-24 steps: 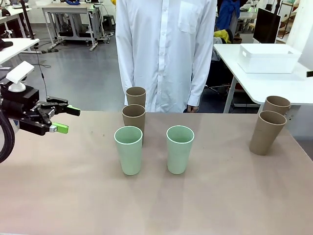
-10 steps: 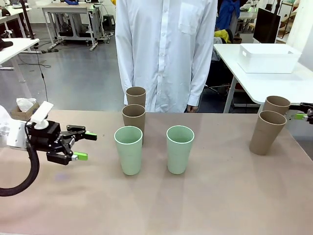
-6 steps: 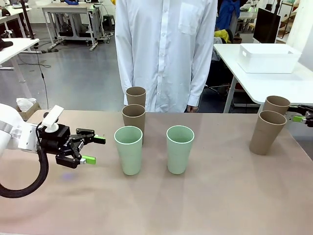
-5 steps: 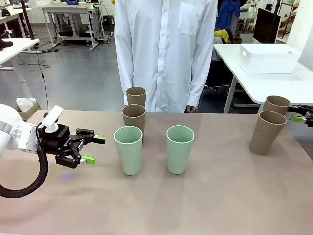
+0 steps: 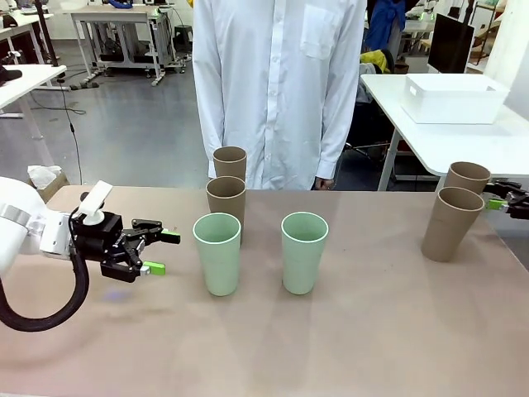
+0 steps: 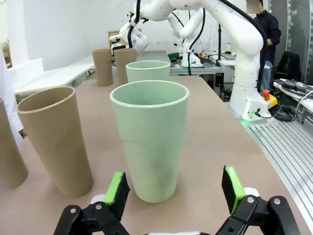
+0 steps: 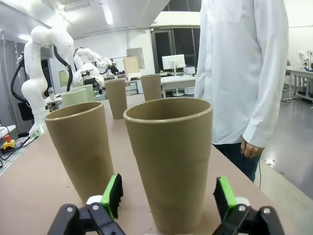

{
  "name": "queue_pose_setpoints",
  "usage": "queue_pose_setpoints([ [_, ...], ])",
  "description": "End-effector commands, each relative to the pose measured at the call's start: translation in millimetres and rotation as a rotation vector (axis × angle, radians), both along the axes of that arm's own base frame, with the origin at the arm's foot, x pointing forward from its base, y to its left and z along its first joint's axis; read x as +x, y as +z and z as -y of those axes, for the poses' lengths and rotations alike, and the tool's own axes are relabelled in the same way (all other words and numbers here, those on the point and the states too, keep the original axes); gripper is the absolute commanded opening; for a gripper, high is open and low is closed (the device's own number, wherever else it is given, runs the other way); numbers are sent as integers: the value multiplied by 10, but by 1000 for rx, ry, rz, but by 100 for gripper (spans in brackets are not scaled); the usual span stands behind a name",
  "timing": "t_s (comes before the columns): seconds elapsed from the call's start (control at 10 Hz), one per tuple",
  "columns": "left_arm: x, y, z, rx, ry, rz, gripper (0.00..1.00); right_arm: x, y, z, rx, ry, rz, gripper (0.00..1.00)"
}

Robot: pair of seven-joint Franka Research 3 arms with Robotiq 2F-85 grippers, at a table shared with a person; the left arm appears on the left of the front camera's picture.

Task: Stack the cups and store them in the basket.
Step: Pick up two Reusable plastic cups , one in each hand.

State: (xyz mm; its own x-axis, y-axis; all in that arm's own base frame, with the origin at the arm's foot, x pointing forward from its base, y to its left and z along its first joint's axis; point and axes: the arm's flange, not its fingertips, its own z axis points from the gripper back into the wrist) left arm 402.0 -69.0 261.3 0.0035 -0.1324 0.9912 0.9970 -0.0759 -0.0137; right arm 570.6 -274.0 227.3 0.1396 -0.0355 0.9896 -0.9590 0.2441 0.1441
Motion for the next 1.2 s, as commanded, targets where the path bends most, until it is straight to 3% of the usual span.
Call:
queue_pose_setpoints([
  [0.0,78,-106,78,-48,14,45,100,96,-77,26,29,20,60,100],
  [0.7,156,-261,282,-98,6,57,100,157,-146,-11,23,13,49,100],
  [1.1,280,-318,393,-54,-19,41,100,137,-125,-8,10,5,37,100],
])
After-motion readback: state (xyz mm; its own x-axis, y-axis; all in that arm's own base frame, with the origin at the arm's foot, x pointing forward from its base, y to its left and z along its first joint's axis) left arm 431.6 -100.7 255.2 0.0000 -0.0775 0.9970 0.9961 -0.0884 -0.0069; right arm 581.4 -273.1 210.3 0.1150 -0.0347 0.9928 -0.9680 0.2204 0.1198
